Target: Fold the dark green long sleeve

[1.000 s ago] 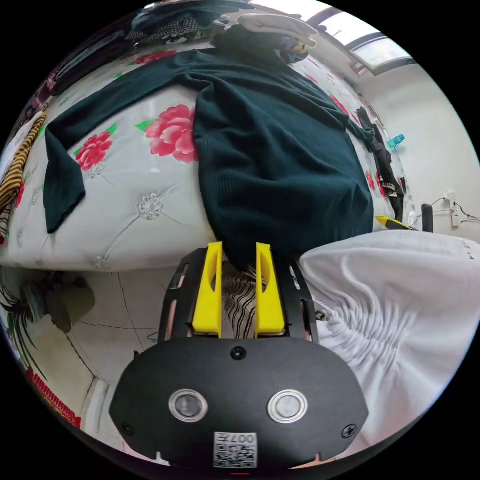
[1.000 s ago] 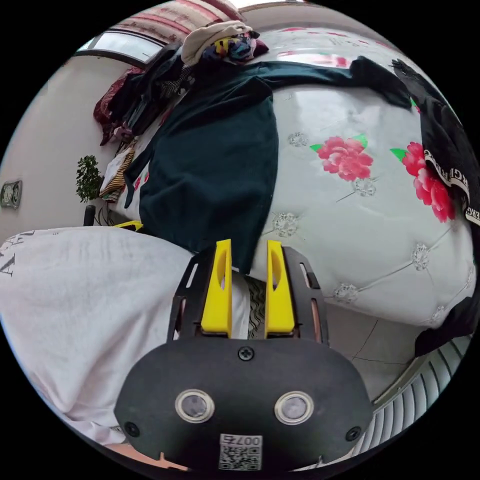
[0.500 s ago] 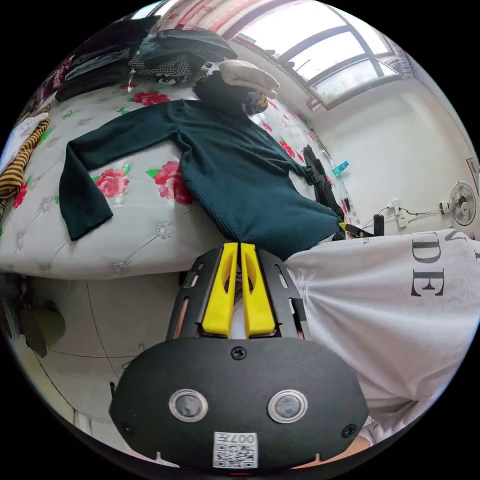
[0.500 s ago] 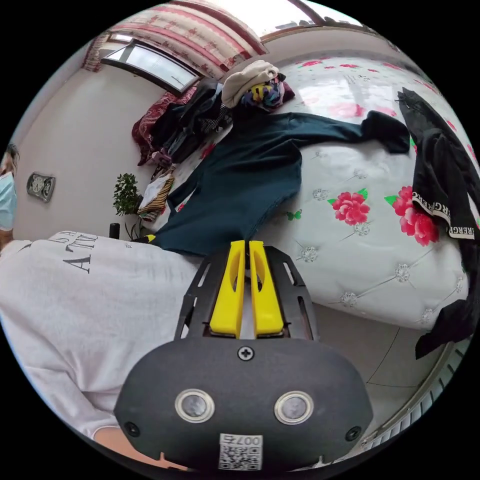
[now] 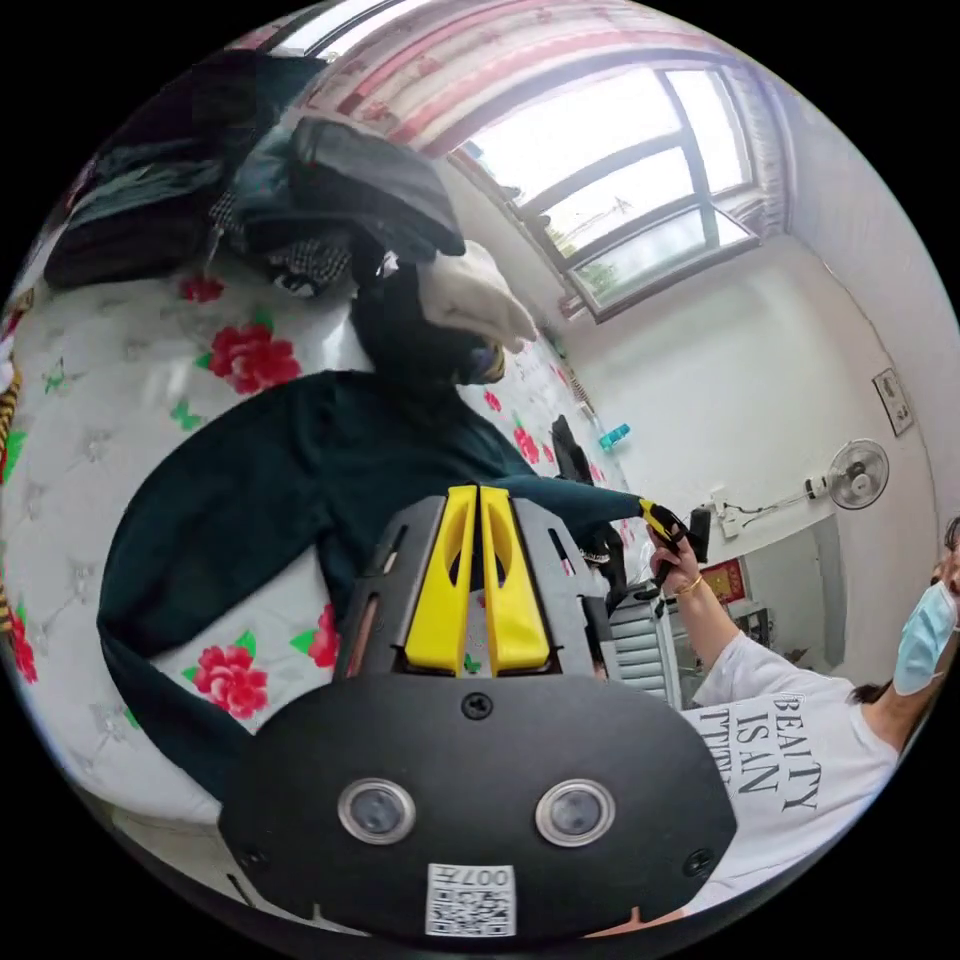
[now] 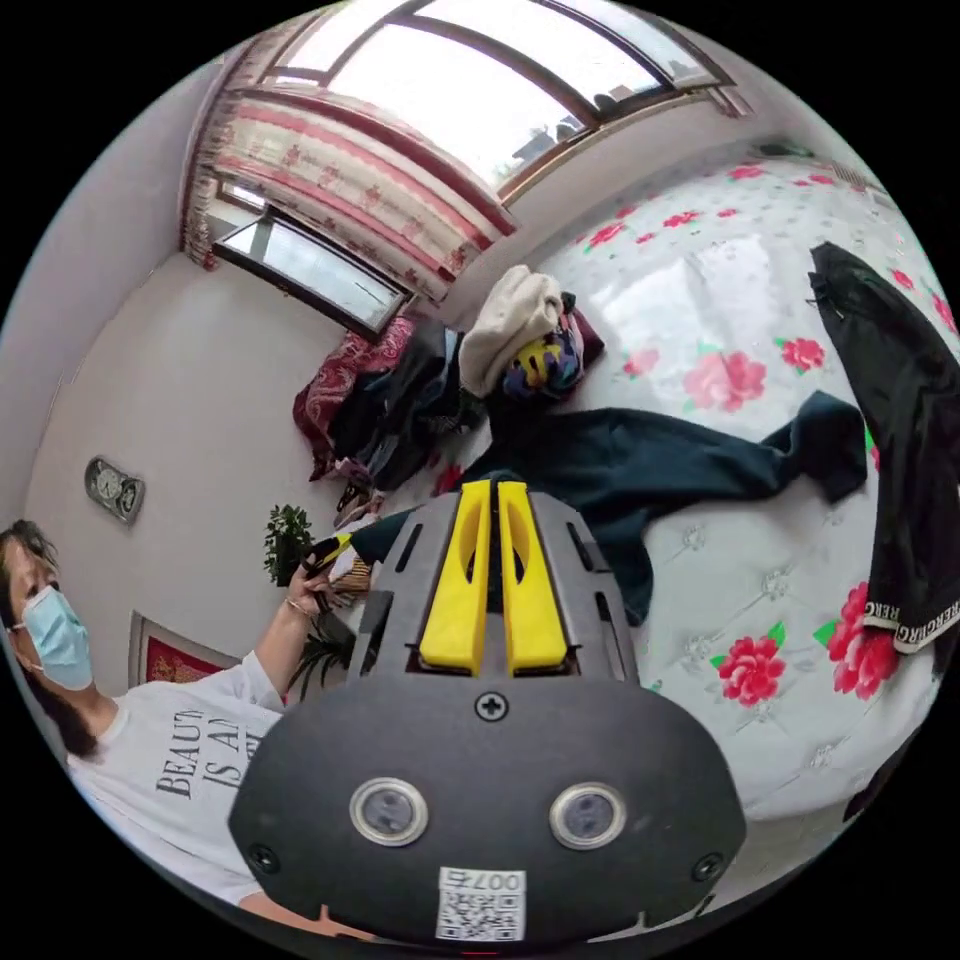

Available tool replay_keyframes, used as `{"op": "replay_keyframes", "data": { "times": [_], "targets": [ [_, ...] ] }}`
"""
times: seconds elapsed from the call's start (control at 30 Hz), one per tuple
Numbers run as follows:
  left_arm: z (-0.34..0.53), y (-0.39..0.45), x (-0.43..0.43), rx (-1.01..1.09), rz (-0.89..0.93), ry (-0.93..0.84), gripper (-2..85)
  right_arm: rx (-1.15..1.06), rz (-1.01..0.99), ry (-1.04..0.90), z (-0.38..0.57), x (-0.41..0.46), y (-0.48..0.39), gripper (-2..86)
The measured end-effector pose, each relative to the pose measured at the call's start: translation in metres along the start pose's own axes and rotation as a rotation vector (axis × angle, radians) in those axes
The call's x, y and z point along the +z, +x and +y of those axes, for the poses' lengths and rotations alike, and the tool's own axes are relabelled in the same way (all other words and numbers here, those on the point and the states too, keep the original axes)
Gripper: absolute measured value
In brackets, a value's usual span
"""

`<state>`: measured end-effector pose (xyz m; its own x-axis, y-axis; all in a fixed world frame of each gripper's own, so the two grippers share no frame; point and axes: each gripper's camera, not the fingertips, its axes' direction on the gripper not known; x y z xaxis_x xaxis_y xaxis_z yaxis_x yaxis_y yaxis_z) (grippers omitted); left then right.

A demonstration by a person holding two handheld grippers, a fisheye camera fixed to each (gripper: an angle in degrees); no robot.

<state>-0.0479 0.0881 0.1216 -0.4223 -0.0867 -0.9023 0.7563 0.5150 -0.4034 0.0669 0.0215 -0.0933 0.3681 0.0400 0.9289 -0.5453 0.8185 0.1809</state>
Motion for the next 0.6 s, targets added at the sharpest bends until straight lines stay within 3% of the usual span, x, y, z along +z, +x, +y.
{"op": "replay_keyframes", "data": {
  "times": [0.17,0.33,0.5,0.6],
  "targets": [
    [-0.025,0.094,-0.094,0.289,0.050,0.189,-1.0,-0.316,-0.062,0.227,-0.005,-0.083,-0.121,-0.3],
    [0.060,0.122,-0.123,0.379,0.008,0.143,-1.0,-0.396,-0.065,0.167,0.073,-0.118,-0.135,-0.3],
    [0.171,0.093,-0.081,0.235,-0.121,-0.035,-1.0,-0.296,0.064,-0.073,0.175,-0.095,-0.095,-0.2],
    [0.237,0.044,-0.030,-0.011,-0.196,-0.165,-1.0,-0.119,0.142,-0.307,0.230,-0.051,-0.046,-0.2]
  ]
}}
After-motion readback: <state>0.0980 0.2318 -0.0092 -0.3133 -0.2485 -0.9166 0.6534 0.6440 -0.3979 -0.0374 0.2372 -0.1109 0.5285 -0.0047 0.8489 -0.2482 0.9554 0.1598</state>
